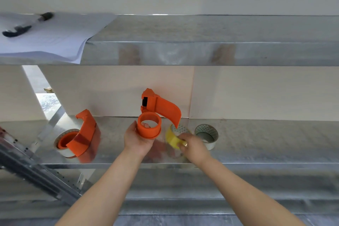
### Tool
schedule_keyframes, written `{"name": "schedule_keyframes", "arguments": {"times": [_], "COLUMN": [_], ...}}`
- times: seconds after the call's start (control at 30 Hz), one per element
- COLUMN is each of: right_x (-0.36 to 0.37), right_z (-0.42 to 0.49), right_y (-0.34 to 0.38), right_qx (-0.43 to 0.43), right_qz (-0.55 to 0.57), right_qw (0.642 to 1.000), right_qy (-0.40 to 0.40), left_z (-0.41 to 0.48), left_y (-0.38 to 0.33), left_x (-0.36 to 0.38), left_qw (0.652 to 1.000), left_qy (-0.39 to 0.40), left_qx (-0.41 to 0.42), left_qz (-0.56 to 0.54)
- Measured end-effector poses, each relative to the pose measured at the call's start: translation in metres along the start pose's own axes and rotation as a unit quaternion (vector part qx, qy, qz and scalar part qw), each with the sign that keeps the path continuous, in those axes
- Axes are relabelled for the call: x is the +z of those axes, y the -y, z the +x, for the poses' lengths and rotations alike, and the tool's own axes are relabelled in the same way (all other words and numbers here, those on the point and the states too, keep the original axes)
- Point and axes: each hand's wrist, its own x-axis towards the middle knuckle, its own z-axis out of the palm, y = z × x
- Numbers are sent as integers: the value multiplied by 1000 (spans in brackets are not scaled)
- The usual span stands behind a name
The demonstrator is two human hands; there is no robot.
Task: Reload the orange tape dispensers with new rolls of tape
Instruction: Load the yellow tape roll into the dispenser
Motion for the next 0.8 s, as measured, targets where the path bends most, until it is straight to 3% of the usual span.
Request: {"name": "schedule_keyframes", "arguments": {"times": [0.1,0.17,0.37,0.47,0.53,0.67,0.8], "right_x": [-23,-35,-46,-49,-50,-56,-63], "right_z": [7,11,15,17,16,13,12], "right_y": [8,14,24,17,13,22,45], "right_qx": [54,54,28,-3,-7,-4,-104], "right_qz": [129,147,85,-2,0,117,150], "right_qw": [988,985,988,995,994,965,953], "right_qy": [-62,-68,-129,-96,-105,-234,-243], "left_z": [0,1,-2,-3,-3,-2,5], "left_y": [-4,-6,-11,-14,-17,-17,-8], "left_x": [0,4,18,21,19,13,10], "left_qw": [999,998,994,993,992,998,998], "left_qy": [12,25,65,59,62,28,-1], "left_qx": [-6,-10,7,22,23,34,49], "left_qz": [-33,-65,-86,-100,-110,-36,37]}}
